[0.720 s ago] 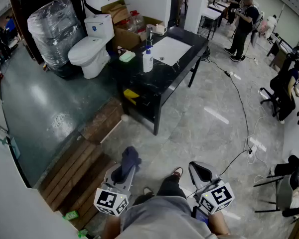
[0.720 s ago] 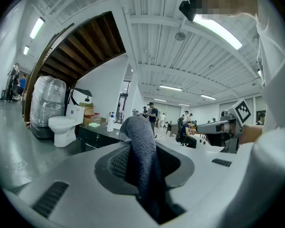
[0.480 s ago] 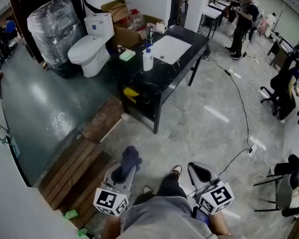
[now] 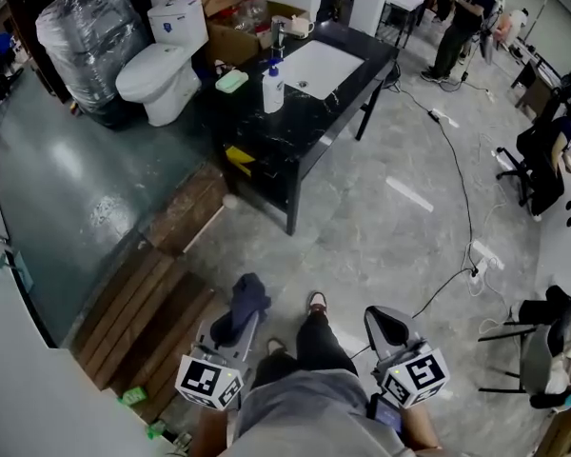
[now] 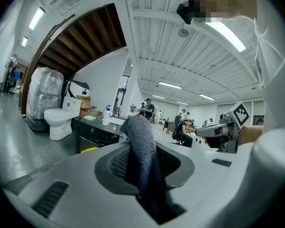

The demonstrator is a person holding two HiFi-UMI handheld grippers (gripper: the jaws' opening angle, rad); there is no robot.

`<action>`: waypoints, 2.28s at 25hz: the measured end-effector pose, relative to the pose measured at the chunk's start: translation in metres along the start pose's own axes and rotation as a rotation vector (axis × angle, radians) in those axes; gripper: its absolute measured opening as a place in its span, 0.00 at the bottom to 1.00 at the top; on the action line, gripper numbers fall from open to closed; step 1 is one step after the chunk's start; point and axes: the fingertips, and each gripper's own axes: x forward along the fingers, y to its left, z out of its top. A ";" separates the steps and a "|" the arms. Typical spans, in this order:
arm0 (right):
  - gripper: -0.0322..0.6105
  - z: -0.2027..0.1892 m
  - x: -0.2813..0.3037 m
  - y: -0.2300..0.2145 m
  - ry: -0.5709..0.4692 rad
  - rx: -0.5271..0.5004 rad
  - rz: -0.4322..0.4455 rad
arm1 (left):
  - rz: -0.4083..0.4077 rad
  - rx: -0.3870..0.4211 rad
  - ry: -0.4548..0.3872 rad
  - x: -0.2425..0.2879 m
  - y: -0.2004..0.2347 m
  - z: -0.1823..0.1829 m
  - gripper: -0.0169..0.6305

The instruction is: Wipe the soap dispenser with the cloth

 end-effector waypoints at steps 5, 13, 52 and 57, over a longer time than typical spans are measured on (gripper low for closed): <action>0.05 0.011 0.012 -0.024 -0.035 0.061 0.040 | 0.010 0.014 0.022 0.024 -0.001 0.008 0.16; 0.05 0.057 0.060 -0.072 -0.066 -0.020 0.089 | 0.040 0.027 -0.059 0.079 0.010 0.055 0.16; 0.05 0.131 0.137 -0.159 -0.205 -0.050 0.193 | 0.167 0.062 -0.178 0.255 -0.018 0.128 0.17; 0.05 0.145 0.163 -0.164 -0.208 -0.069 0.161 | 0.185 0.064 -0.183 0.270 0.007 0.138 0.17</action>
